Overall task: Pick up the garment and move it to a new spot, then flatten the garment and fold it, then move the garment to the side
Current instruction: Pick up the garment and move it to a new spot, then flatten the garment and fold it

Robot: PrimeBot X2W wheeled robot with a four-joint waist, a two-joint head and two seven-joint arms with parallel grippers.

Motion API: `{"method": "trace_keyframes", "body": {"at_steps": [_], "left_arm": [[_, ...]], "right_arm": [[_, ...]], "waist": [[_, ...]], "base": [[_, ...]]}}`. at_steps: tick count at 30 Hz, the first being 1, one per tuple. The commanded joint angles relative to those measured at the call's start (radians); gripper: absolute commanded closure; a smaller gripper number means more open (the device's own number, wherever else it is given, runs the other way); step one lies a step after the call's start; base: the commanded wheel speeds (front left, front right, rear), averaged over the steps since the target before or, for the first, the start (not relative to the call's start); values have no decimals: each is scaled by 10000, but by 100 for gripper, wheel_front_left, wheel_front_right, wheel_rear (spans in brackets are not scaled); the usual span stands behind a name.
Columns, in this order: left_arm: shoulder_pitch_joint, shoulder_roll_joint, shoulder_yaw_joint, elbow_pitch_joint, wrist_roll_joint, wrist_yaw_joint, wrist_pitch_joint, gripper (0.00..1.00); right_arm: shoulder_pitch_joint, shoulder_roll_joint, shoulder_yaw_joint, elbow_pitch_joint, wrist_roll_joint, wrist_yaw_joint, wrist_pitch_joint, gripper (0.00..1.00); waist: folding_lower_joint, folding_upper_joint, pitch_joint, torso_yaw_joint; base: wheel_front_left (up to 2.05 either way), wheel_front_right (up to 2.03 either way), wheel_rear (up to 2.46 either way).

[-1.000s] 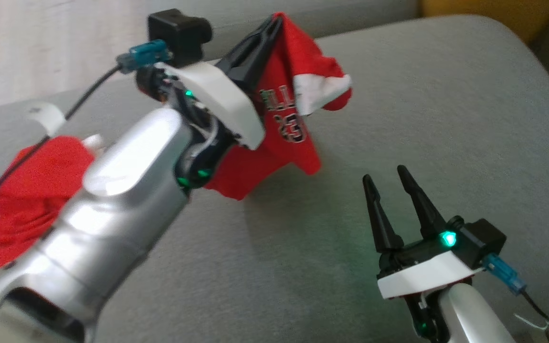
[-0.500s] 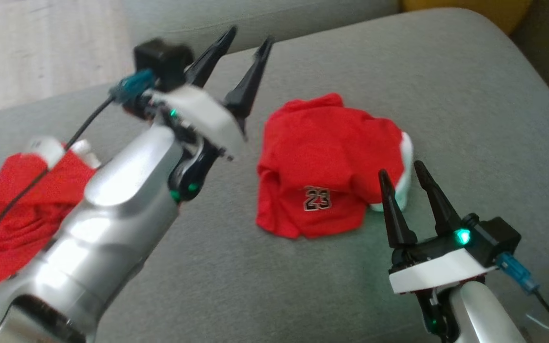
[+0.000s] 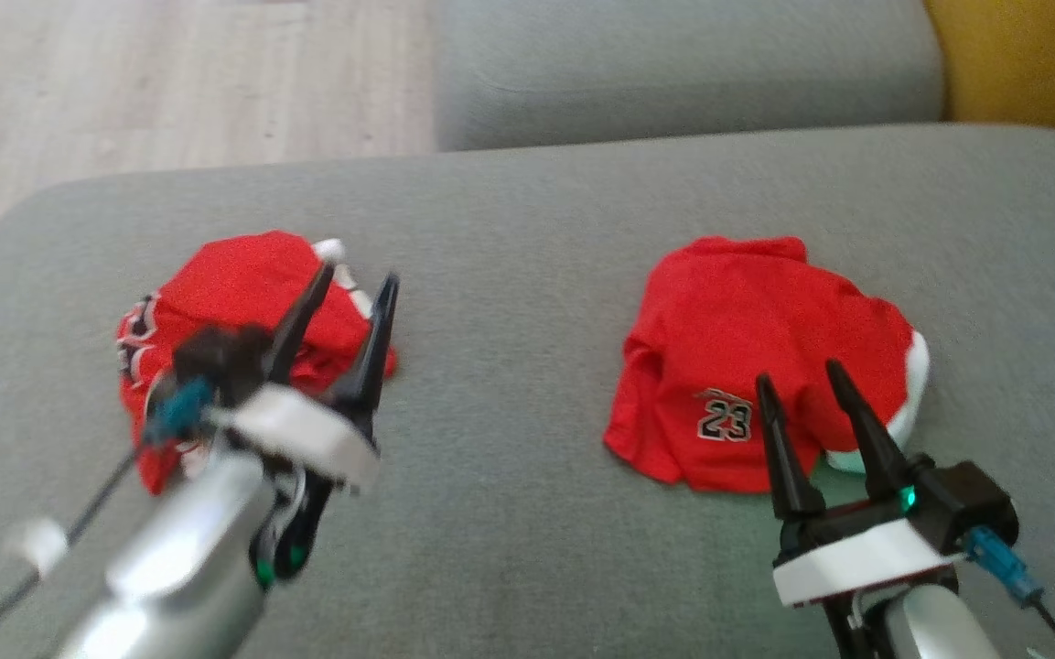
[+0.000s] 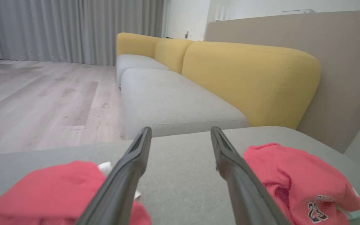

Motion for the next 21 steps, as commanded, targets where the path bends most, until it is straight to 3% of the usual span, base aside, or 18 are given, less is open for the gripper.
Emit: {"method": "trace_keyframes", "body": {"at_steps": [1, 9, 15, 21], "left_arm": [[207, 427, 800, -737, 335, 375, -119, 0], [2801, 15, 2861, -2558, 1863, 1081, -129, 0], [3993, -696, 3980, -2994, 2736, 811, -130, 0], [4101, -1113, 4261, -2830, 3464, 344, -131, 0]], "right_arm": [[-150, -29, 236, -221, -166, -7, -109, 0], [53, -29, 326, -50, -231, -7, -109, 0], [71, -29, 388, 0, -195, -7, -109, 0], [-205, -29, 539, 190, -782, -7, 77, 0]], "waist": [[1, 0, -267, 385], [1, 0, -315, 391], [1, 0, -318, 370], [1, 0, -241, 478]], "base": [[0, 0, 0], [0, 0, 0], [0, 0, 0], [0, 0, 0]]}}
